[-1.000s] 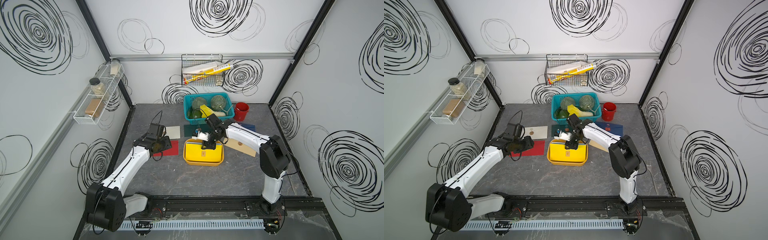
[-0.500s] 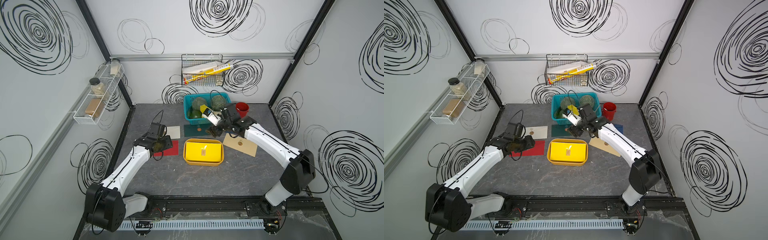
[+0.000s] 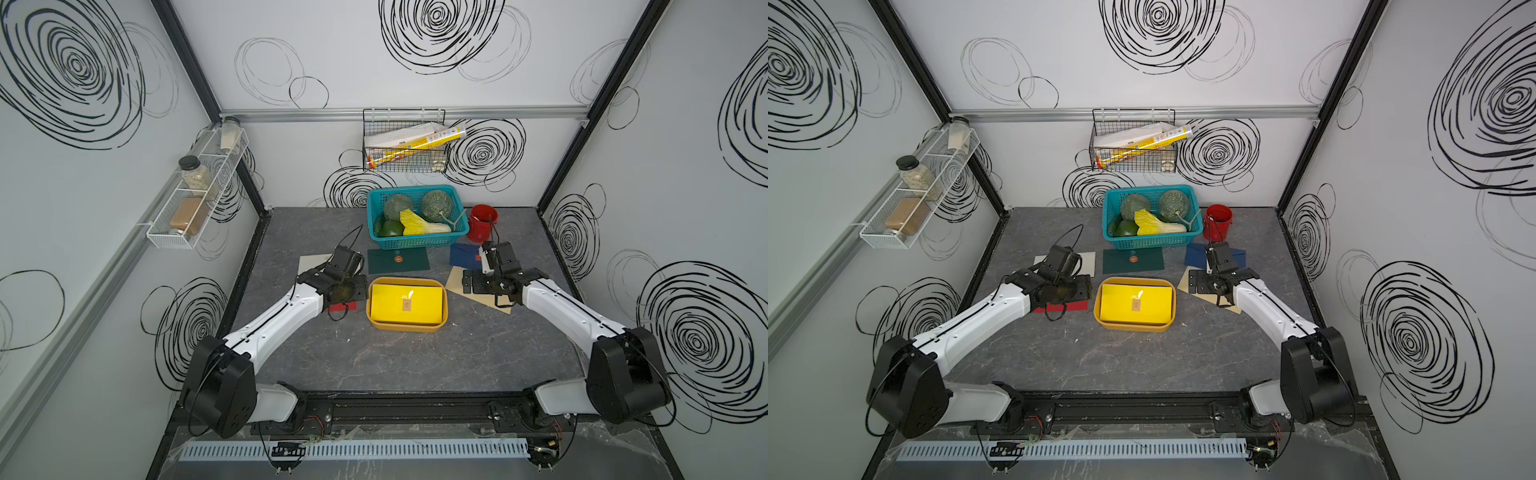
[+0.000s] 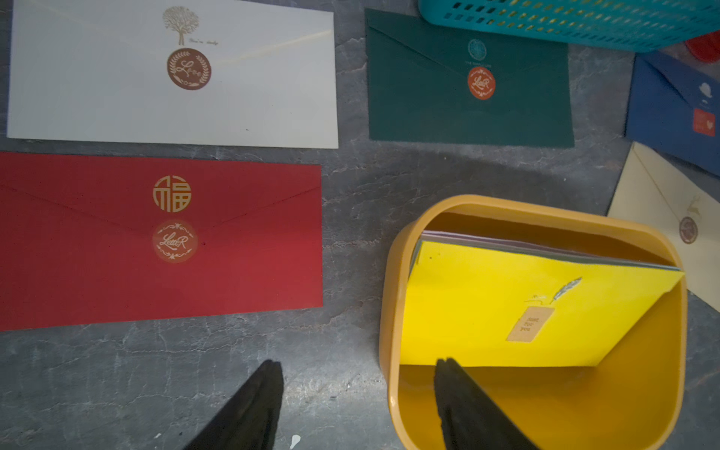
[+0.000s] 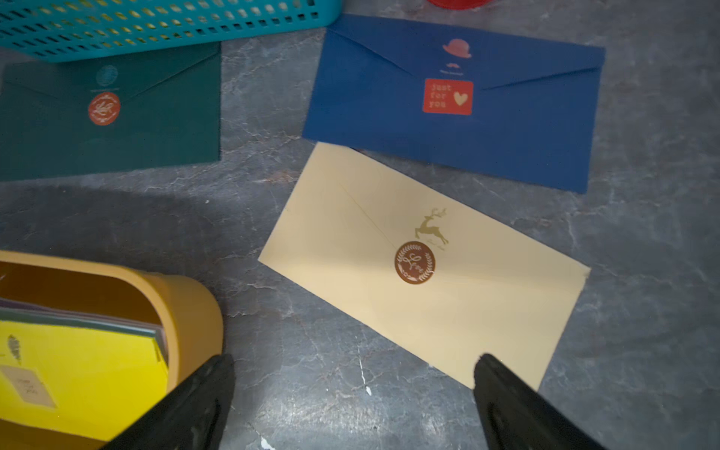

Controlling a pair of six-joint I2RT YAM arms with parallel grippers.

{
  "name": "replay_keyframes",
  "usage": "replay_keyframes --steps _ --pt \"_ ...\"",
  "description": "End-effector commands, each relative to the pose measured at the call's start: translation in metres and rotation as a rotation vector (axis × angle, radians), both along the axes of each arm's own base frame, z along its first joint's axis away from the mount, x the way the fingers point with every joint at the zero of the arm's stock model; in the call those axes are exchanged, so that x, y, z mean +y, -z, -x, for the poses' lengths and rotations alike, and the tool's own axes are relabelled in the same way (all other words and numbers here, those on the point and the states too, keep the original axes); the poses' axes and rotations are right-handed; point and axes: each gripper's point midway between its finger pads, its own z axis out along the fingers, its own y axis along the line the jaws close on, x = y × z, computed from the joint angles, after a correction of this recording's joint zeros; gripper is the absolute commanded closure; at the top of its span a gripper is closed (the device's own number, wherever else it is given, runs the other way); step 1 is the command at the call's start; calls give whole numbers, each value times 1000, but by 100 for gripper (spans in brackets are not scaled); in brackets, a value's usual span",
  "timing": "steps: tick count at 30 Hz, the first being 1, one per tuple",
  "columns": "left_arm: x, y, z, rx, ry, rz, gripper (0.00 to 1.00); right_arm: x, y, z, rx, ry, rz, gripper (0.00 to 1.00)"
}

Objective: Put the sealed envelopes into the storage box
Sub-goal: Place the envelope in the storage box.

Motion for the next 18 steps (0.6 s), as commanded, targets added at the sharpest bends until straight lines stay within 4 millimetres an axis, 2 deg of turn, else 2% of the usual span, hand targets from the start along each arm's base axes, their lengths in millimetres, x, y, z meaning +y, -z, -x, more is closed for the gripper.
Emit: replay_keyframes --steps 1,4,9,13,15,18 --pt "3 -15 -9 -52 -24 -17 29 -21 -2 -9 -40 174 4 0" --pt "-6 -17 -12 -64 -4 -14 27 -19 9 -9 8 179 1 0" --pt "-21 14 -14 24 59 -68 28 -13 12 -11 -5 209 -68 0" --pt "-31 29 -11 47 81 -86 32 -9 12 -11 -3 184 -79 0" --pt "-28 37 -11 55 72 -102 32 -9 14 -11 6 179 -66 0" --pt "-12 36 -16 51 25 -100 32 -5 11 -11 -1 147 -77 0"
